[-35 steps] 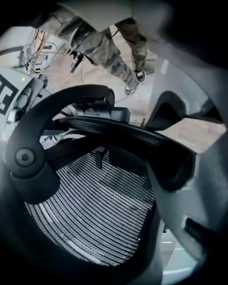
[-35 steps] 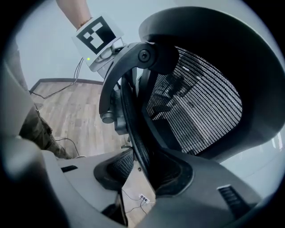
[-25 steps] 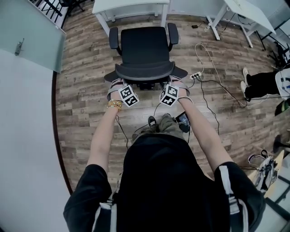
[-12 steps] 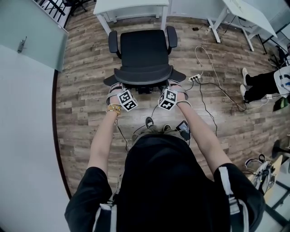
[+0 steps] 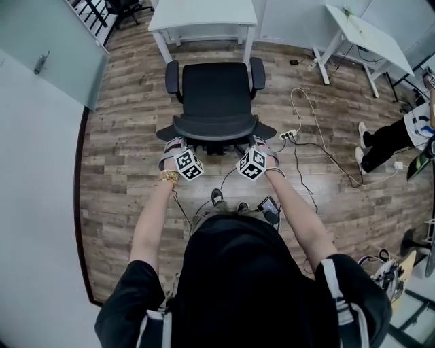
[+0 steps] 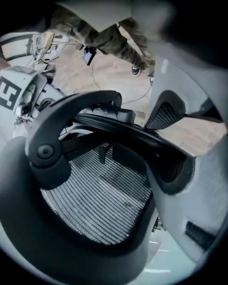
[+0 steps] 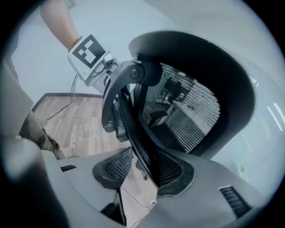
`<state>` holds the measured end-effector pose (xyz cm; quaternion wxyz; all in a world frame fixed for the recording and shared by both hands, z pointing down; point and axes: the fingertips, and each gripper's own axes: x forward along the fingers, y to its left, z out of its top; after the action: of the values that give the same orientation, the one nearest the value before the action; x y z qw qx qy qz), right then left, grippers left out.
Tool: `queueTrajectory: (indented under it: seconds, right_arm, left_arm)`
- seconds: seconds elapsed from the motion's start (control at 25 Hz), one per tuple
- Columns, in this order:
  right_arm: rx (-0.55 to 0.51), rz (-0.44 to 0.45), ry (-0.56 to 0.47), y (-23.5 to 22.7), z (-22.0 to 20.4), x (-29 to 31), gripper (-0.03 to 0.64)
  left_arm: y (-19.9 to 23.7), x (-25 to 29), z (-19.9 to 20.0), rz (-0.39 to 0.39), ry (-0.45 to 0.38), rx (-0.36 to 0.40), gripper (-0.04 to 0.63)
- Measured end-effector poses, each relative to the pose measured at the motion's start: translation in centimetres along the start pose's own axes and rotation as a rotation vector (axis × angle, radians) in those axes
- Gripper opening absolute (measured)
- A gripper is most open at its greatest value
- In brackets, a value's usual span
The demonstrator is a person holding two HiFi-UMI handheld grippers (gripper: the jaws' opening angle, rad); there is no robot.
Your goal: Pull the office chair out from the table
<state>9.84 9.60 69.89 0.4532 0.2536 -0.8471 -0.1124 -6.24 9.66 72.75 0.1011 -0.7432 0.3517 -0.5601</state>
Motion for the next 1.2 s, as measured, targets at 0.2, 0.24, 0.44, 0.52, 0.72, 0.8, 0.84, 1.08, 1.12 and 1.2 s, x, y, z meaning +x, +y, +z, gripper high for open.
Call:
queueTrajectory:
  seconds: [0.2, 0.24, 0.44, 0.52, 0.72, 0.8, 0.84, 1.08, 1.12, 1.2]
  right_arm:
    - [0.107, 0.006, -0.251, 0.4, 2.1, -6.9, 0.103]
    - [0.135, 0.007, -0.305, 0.5, 2.8, -8.5, 0.1]
    - [0.252, -0.092, -0.495, -1.9, 7.2, -15.0, 0.071]
    - [0.281, -0.144, -0.56, -3.7, 9.5, -16.8, 0.071]
    - [0.347, -0.253, -0.722, -8.1, 16.0, -20.2, 0.058]
    - [0.361, -0.301, -0.769, -9.2, 18.0, -21.2, 0.055]
    - [0.358, -0.318, -0.779, -9.4, 18.7, -21.4, 0.053]
    - [0.414, -0.362, -0.793, -9.8, 19.0, -20.6, 0.024]
    - [0.428, -0.363, -0.789, -9.8, 18.8, -20.4, 0.018]
    - [0.437, -0.367, -0.769, -9.6, 18.2, -20.0, 0.015]
  left_arm:
    - [-0.4, -6.0, 2.2, 0.065, -0.15, -0.038, 0.184]
    - [-0.5, -7.6, 2.8, 0.078, -0.191, -0.055, 0.184]
    - [1.2, -15.0, 8.7, 0.168, -0.409, -0.206, 0.124]
    - [3.2, -17.2, 11.3, 0.199, -0.507, -0.306, 0.124]
    - [9.6, -22.0, 16.2, 0.3, -0.746, -0.564, 0.121]
    - [11.7, -23.6, 17.2, 0.361, -0.807, -0.627, 0.118]
    - [12.5, -24.2, 17.5, 0.388, -0.834, -0.652, 0.118]
    - [14.1, -25.7, 17.6, 0.468, -0.881, -0.742, 0.107]
    - [14.0, -25.6, 17.4, 0.474, -0.875, -0.753, 0.106]
    - [13.8, -25.6, 17.0, 0.482, -0.869, -0.763, 0.1]
